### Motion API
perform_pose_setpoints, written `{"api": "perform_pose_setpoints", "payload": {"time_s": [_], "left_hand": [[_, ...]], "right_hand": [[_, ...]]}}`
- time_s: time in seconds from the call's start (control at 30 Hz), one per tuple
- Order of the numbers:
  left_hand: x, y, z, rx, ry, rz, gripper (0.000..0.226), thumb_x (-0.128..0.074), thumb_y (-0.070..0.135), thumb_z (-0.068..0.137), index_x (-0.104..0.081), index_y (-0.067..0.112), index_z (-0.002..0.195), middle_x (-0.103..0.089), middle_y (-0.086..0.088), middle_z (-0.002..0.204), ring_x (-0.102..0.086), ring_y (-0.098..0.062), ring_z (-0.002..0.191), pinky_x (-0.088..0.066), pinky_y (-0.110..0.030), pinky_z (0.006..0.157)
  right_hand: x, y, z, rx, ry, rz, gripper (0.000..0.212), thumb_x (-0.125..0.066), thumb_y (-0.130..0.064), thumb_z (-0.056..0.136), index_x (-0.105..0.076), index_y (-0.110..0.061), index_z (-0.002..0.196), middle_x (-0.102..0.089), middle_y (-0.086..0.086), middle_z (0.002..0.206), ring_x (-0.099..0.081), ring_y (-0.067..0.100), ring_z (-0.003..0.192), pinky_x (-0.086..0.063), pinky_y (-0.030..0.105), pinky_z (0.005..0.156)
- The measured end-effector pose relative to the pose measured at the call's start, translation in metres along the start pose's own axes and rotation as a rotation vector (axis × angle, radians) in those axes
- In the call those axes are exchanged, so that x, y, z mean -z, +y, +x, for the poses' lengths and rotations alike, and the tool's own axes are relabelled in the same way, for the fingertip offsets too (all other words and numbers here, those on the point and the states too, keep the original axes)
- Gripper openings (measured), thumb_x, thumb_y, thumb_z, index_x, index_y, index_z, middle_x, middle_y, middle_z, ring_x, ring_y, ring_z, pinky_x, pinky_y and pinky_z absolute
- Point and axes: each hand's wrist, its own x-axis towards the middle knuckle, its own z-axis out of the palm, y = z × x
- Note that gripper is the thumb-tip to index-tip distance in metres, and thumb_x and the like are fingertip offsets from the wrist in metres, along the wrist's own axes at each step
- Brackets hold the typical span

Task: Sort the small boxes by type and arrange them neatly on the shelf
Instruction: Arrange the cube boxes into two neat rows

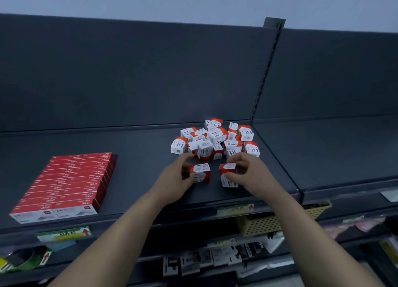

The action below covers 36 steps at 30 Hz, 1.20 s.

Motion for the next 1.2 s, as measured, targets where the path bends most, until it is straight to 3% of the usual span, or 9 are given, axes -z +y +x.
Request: {"api": "perform_pose_setpoints", "payload": {"time_s": [0.17,0.23,0.3,0.4,0.63,0.77,0.87,1.1,1.2], "left_hand": [[0.001,0.000,-0.003,0.006,0.055,-0.035,0.023,-0.064,0.019,0.089,-0.052,0.023,0.109,-0.062,0.005,0.110,-0.060,-0.009,0.101,-0.047,-0.019,0.087],[-0.001,0.000,-0.004,-0.008,0.082,-0.047,0.020,-0.064,0.018,0.089,-0.054,0.024,0.105,-0.064,0.006,0.106,-0.060,-0.007,0.098,-0.046,-0.014,0.082],[-0.003,-0.001,-0.004,-0.019,0.107,-0.072,0.020,-0.066,0.017,0.088,-0.057,0.024,0.104,-0.065,0.007,0.102,-0.062,-0.007,0.095,-0.048,-0.015,0.082],[-0.008,0.001,-0.005,-0.016,0.129,-0.120,0.021,-0.069,0.015,0.085,-0.060,0.024,0.102,-0.067,0.008,0.098,-0.063,-0.006,0.093,-0.051,-0.021,0.084],[-0.015,0.002,-0.006,0.007,0.133,-0.230,0.024,-0.067,0.011,0.086,-0.062,0.026,0.104,-0.068,0.009,0.101,-0.063,-0.004,0.096,-0.049,-0.019,0.087],[-0.016,0.001,-0.008,-0.003,0.114,-0.266,0.024,-0.066,0.009,0.087,-0.062,0.027,0.104,-0.069,0.010,0.101,-0.064,-0.001,0.095,-0.047,-0.010,0.083],[-0.017,-0.003,-0.007,-0.018,0.106,-0.273,0.025,-0.065,0.010,0.088,-0.062,0.031,0.102,-0.070,0.007,0.102,-0.065,-0.003,0.097,-0.047,-0.015,0.089],[-0.020,-0.006,-0.008,-0.018,0.118,-0.224,0.022,-0.063,0.013,0.090,-0.063,0.025,0.108,-0.069,0.002,0.104,-0.064,-0.008,0.099,-0.047,-0.019,0.092],[-0.020,-0.004,-0.009,-0.014,0.119,-0.230,0.022,-0.063,0.013,0.090,-0.062,0.025,0.108,-0.069,0.002,0.104,-0.064,-0.008,0.099,-0.047,-0.017,0.091]], "right_hand": [[-0.003,0.005,-0.004,-0.016,-0.117,-0.083,0.033,-0.075,-0.020,0.081,-0.063,-0.026,0.112,-0.067,-0.009,0.106,-0.063,0.007,0.096,-0.049,0.022,0.083],[0.000,0.005,-0.005,-0.023,-0.147,-0.111,0.038,-0.069,-0.012,0.085,-0.059,-0.027,0.119,-0.063,-0.010,0.109,-0.060,0.005,0.094,-0.048,0.018,0.077],[0.002,0.003,-0.005,-0.017,-0.165,-0.101,0.045,-0.066,-0.006,0.086,-0.054,-0.028,0.123,-0.059,-0.011,0.106,-0.057,0.002,0.089,-0.045,0.010,0.067],[0.005,-0.003,-0.004,0.018,-0.142,-0.055,0.051,-0.072,-0.005,0.081,-0.049,-0.024,0.123,-0.063,-0.006,0.100,-0.059,0.008,0.090,-0.049,0.013,0.073],[0.004,-0.002,0.002,0.031,-0.192,0.002,0.044,-0.075,-0.001,0.077,-0.056,-0.022,0.109,-0.067,-0.006,0.104,-0.063,0.012,0.095,-0.054,0.019,0.077],[0.005,0.008,0.004,0.024,-0.206,-0.025,0.034,-0.075,-0.002,0.077,-0.061,-0.020,0.102,-0.068,-0.004,0.097,-0.065,0.011,0.091,-0.054,0.020,0.077],[0.004,0.012,0.005,0.020,-0.218,-0.055,0.032,-0.075,-0.006,0.078,-0.063,-0.022,0.102,-0.068,-0.006,0.092,-0.065,0.006,0.084,-0.053,0.019,0.072],[0.010,0.009,0.006,0.048,-0.212,0.000,0.035,-0.069,-0.007,0.080,-0.064,-0.030,0.106,-0.066,-0.008,0.105,-0.062,0.008,0.099,-0.053,0.021,0.082],[0.020,0.004,0.007,0.064,-0.199,0.025,0.043,-0.069,-0.003,0.080,-0.061,-0.032,0.111,-0.061,-0.010,0.109,-0.061,0.007,0.101,-0.053,0.019,0.079]]}}
